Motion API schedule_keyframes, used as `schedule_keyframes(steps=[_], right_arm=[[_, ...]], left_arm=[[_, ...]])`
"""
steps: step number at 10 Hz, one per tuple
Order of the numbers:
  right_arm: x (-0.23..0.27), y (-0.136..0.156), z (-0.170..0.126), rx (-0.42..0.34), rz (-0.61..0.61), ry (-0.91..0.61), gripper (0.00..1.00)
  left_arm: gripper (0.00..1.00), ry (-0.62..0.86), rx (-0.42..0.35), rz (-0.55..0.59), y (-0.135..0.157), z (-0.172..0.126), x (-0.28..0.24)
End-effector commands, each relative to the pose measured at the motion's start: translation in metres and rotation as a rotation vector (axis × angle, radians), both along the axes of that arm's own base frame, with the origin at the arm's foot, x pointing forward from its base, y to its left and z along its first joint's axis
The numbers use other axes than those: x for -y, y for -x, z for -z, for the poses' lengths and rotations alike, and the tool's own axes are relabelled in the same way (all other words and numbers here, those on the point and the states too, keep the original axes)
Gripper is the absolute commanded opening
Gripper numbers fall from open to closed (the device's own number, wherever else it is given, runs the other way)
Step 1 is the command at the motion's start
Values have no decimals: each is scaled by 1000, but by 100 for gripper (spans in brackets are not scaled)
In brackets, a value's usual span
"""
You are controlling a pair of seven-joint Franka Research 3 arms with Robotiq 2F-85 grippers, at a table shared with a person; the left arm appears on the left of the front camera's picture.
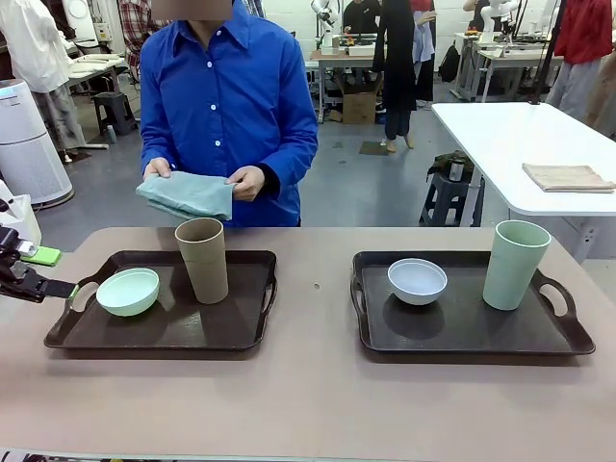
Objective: Set up a tray with a mat and arrange the tableware.
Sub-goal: Pick up the Picnic Bowl and Reusable plastic cup from the Handle tray in front of the human's position and hold them in the air.
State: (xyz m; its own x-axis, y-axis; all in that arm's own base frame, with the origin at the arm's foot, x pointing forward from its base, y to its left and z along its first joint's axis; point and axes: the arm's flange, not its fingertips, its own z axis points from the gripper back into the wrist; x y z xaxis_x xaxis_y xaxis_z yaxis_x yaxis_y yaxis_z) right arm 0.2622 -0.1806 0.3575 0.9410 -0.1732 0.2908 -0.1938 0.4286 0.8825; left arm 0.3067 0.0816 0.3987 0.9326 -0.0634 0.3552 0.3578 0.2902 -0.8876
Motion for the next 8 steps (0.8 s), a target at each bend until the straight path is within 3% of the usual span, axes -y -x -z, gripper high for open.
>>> schedule_keyframes(steps=[1, 3, 5, 6, 8], right_arm=[[-19, -8, -27, 127, 37, 86, 100], [-74, -35, -78, 303, 12, 262, 100], [-141, -54, -125, 458, -94, 416, 100], [-178, -68, -151, 525, -155, 485, 100], [-247, -101, -174, 608, -264, 600, 100]], left_arm=[[100, -133, 115, -43, 2, -14, -14], [100, -306, 259, -78, 4, -45, -23], [100, -502, 366, -100, 9, -78, -29], [100, -572, 396, -98, 9, -94, -29], [100, -694, 445, -109, 16, -115, -23]])
